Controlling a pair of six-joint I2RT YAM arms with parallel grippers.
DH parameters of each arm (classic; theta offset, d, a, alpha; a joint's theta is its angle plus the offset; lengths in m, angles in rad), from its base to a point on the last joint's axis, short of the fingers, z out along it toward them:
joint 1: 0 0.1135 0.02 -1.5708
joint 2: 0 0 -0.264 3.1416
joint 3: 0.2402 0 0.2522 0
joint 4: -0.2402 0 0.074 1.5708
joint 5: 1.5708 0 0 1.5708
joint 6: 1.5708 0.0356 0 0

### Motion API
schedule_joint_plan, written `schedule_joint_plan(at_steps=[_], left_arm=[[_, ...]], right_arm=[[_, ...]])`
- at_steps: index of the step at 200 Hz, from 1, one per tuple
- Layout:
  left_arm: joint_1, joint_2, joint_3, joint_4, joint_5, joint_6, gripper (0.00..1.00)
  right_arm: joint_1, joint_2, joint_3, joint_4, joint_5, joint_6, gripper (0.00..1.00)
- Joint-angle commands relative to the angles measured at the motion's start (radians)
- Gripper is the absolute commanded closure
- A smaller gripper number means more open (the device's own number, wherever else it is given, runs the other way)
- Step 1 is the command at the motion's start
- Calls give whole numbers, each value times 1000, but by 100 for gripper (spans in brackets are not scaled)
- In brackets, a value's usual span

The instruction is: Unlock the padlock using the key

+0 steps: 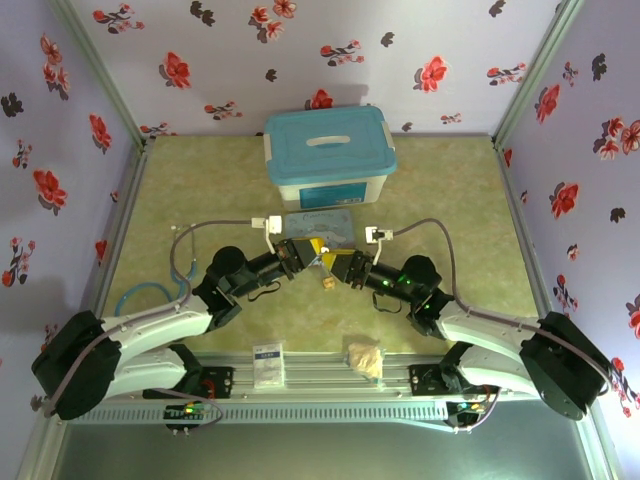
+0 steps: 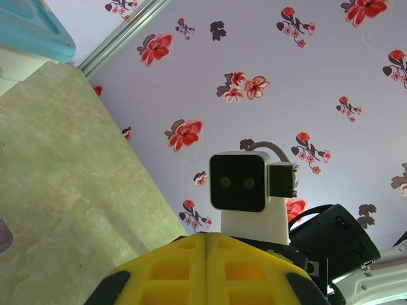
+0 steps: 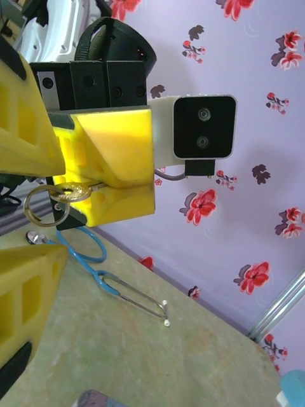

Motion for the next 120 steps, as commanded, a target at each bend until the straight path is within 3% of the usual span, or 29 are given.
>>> schedule_joint_plan(at_steps=[1, 18, 57, 89, 120], left_arm=[[6, 5, 19, 55, 6, 1, 100], [5, 7, 16, 53, 5, -1, 100], [5, 20, 11, 84, 6, -9, 100], [5, 26, 7, 92, 8, -12, 100], [9, 18, -3, 87, 7, -13, 100]], right_arm=[[-9, 10, 34, 72, -10, 4, 74], [-10, 20, 35, 92, -11, 9, 78], [-10, 84, 43, 166, -29, 41, 75], [-11, 114, 51, 199, -44, 54, 93], [-13, 105, 36, 190, -21, 52, 91]])
